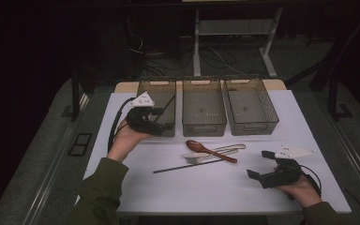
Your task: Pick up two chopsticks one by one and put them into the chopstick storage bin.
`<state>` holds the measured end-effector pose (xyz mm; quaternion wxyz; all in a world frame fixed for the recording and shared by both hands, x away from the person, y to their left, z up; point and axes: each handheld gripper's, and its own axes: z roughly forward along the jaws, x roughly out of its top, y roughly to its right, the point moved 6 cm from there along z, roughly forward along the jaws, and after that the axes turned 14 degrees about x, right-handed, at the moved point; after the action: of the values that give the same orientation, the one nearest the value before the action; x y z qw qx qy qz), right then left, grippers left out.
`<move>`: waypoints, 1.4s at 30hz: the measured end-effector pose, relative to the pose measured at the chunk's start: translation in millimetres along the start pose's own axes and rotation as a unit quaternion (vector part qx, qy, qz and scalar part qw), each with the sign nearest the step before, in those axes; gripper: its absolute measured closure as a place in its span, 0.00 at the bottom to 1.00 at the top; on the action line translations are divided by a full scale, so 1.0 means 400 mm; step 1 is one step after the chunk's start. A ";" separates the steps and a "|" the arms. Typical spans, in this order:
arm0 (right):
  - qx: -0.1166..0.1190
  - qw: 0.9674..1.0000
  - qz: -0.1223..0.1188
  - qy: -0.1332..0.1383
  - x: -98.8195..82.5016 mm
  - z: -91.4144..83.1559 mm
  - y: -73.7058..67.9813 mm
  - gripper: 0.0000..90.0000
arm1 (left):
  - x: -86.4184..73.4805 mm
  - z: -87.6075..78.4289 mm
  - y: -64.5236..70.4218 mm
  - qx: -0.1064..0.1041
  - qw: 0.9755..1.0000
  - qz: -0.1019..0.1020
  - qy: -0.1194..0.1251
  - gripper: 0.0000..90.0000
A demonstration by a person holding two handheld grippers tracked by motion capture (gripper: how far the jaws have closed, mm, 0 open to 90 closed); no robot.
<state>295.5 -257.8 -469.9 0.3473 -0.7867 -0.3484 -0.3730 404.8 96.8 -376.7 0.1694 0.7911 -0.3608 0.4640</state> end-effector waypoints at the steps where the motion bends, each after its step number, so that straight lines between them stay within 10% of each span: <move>1: 0.002 1.000 0.006 -0.001 -0.001 0.000 -0.003 0.01 | -0.002 -0.003 0.008 -0.001 1.000 0.002 0.001 0.27; 31: 0.003 1.000 -0.001 0.000 0.000 0.000 -0.007 0.01 | -0.160 -0.017 0.145 -0.060 0.998 0.019 -0.015 0.24; 42: 0.002 1.000 -0.001 -0.003 0.000 0.001 -0.008 0.01 | -0.229 0.013 0.165 -0.072 0.995 0.043 -0.052 0.45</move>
<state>292.9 -255.7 -469.3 0.3476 -0.7865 -0.3510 -0.3706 331.6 86.5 -462.2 0.1870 0.7834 -0.4353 0.4022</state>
